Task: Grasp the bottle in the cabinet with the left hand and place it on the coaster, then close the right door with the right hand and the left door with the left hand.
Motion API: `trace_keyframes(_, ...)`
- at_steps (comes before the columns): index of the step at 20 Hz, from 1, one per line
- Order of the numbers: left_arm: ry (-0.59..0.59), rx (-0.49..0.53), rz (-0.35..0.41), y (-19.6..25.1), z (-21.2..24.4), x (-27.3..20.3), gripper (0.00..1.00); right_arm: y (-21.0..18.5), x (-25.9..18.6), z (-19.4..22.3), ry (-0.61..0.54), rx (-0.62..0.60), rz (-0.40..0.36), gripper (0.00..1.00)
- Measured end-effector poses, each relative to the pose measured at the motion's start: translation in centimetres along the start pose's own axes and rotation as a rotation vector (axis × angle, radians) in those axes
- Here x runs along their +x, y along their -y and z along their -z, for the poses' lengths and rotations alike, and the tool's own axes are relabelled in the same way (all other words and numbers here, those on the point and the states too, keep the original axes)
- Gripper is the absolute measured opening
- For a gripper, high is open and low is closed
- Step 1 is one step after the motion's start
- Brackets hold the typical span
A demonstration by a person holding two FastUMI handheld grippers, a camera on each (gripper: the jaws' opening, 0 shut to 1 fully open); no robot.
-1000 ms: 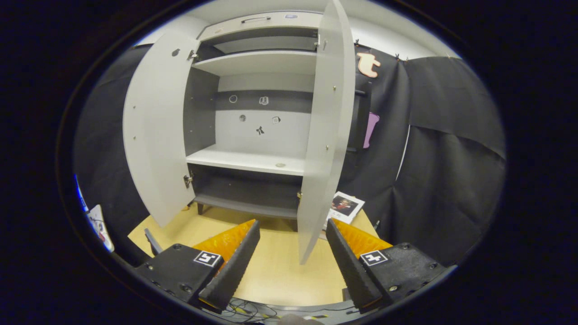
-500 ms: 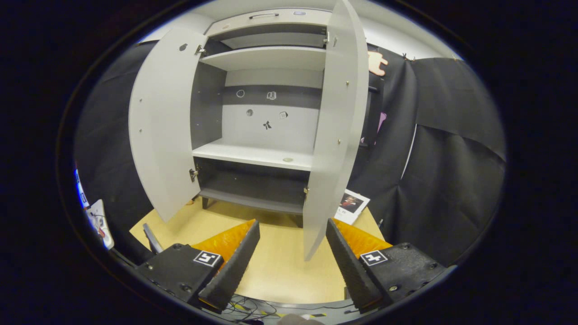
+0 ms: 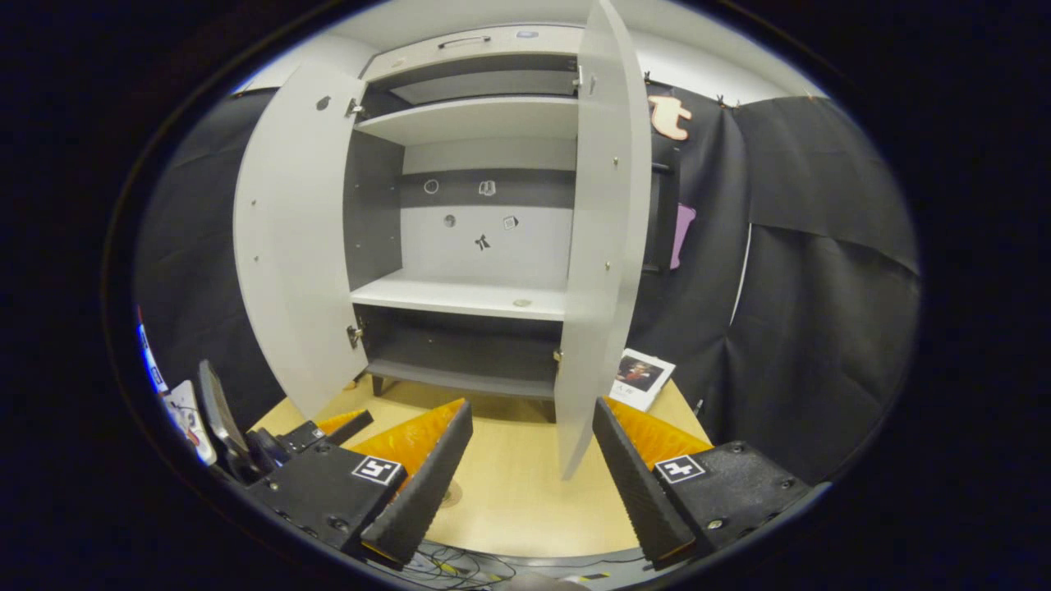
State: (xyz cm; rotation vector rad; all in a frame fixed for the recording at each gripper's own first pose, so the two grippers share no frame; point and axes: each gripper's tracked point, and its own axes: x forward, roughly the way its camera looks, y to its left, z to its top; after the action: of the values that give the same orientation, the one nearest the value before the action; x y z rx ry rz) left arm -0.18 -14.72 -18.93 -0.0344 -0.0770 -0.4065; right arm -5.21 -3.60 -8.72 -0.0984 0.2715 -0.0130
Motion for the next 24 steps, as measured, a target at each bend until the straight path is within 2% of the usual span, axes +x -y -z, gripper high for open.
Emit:
trace_keyframes(4,-0.027,0.007,-0.029,-1.2,-5.5,-0.4,0.97,0.9,-0.4,-1.3,0.052,0.023,0.016,0.97)
trace_keyframes(8,0.028,0.005,-0.087,-3.6,-11.6,-1.6,0.96,3.1,-0.4,-3.3,0.112,0.035,0.049,0.97)
trace_keyframes(13,0.013,0.045,-0.227,-8.1,-15.2,-4.3,0.96,8.9,-0.2,-6.7,0.208,0.087,0.115,0.97)
trace_keyframes(18,-0.031,0.043,-0.314,-9.5,-16.6,-6.8,0.96,16.0,1.2,-10.4,0.287,0.139,0.172,0.97)
trace_keyframes(20,-0.039,0.038,-0.356,-9.5,-17.5,-7.6,0.96,18.1,2.1,-11.8,0.301,0.148,0.16,0.95)
trace_keyframes(21,-0.033,0.039,-0.38,-9.5,-18.1,-7.9,0.96,18.8,2.6,-12.5,0.31,0.153,0.149,0.97)
trace_keyframes(24,-0.032,0.045,-0.44,-9.0,-19.5,-8.5,0.96,19.9,4.2,-13.9,0.305,0.156,0.083,0.97)
